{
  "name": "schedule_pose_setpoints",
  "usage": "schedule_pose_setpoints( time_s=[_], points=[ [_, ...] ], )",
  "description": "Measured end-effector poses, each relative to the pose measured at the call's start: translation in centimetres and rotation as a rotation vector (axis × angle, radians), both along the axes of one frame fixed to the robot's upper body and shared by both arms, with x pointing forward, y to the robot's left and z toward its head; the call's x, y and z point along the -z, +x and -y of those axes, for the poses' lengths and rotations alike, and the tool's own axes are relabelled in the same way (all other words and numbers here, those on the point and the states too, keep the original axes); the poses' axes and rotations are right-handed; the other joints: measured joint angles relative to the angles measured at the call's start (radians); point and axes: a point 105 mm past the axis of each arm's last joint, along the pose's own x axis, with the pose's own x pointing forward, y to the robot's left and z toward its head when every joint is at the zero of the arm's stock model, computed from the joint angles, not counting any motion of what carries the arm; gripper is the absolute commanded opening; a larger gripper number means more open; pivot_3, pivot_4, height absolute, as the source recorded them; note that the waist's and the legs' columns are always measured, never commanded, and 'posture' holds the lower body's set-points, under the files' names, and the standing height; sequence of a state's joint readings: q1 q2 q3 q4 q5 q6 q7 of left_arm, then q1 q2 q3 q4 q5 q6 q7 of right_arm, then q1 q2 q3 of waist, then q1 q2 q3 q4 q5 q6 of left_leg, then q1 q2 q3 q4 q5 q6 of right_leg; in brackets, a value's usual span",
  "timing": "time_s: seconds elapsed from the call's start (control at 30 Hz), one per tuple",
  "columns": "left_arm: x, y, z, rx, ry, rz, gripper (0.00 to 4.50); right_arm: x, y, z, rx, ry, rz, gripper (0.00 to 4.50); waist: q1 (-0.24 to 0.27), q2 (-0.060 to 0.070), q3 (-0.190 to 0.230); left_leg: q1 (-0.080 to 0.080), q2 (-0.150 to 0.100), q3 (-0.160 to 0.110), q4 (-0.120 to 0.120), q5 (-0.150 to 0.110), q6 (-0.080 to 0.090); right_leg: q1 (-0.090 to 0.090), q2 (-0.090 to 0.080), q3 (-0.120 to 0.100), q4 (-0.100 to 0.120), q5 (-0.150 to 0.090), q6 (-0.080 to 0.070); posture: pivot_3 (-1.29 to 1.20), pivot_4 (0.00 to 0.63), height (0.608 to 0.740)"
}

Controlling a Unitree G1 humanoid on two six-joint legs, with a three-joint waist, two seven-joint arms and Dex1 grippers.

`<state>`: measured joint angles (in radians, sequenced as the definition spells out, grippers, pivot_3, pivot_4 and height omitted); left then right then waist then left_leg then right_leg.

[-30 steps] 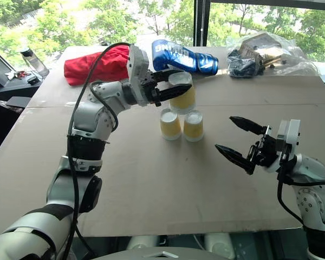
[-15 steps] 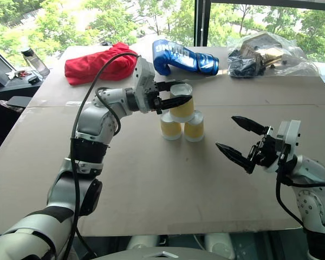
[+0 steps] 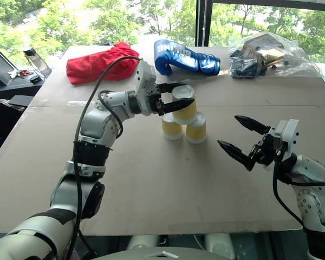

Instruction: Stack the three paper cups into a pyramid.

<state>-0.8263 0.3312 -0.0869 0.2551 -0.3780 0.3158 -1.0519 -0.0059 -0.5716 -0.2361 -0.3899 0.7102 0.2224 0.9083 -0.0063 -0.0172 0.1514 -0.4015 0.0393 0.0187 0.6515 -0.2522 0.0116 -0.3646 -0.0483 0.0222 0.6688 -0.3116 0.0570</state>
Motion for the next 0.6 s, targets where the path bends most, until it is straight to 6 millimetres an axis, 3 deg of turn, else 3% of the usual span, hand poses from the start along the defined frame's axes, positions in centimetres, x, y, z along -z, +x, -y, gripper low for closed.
schedule_pose_setpoints(
  time_s=[0.2, 0.47, 0.6],
  points=[
    [-0.1, 0.1, -0.2, -0.013, -0.013, -0.002, 4.45, -0.1, 0.0, 0.0, 0.001, 0.0, 0.003, 4.5, 0.0, 0.0, 0.0, 0.0, 0.0, 0.0, 0.0, 0.0, 0.0, 0.0, 0.0, 0.0, 0.0, 0.0, 0.0, 0.0, 0.15, 0.74],
    [-4.4, -2.5, -0.1, 0.084, -0.164, 0.072, 4.45, 0.2, 0.2, 0.2, 0.009, 0.002, -0.004, 4.5, -0.001, 0.0, 0.0, 0.0, 0.0, 0.0, 0.0, 0.0, 0.0, 0.0, 0.0, 0.0, 0.0, 0.0, 0.0, 0.0, 0.15, 0.74],
    [-5.2, -3.6, -0.1, 0.108, -0.163, 0.088, 4.45, 0.3, 0.3, 0.4, 0.016, -0.003, -0.004, 4.5, -0.002, 0.0, 0.0, 0.0, 0.0, 0.0, 0.0, 0.0, 0.0, 0.0, 0.0, 0.0, 0.0, 0.0, 0.0, 0.0, 0.15, 0.74]
  ],
)
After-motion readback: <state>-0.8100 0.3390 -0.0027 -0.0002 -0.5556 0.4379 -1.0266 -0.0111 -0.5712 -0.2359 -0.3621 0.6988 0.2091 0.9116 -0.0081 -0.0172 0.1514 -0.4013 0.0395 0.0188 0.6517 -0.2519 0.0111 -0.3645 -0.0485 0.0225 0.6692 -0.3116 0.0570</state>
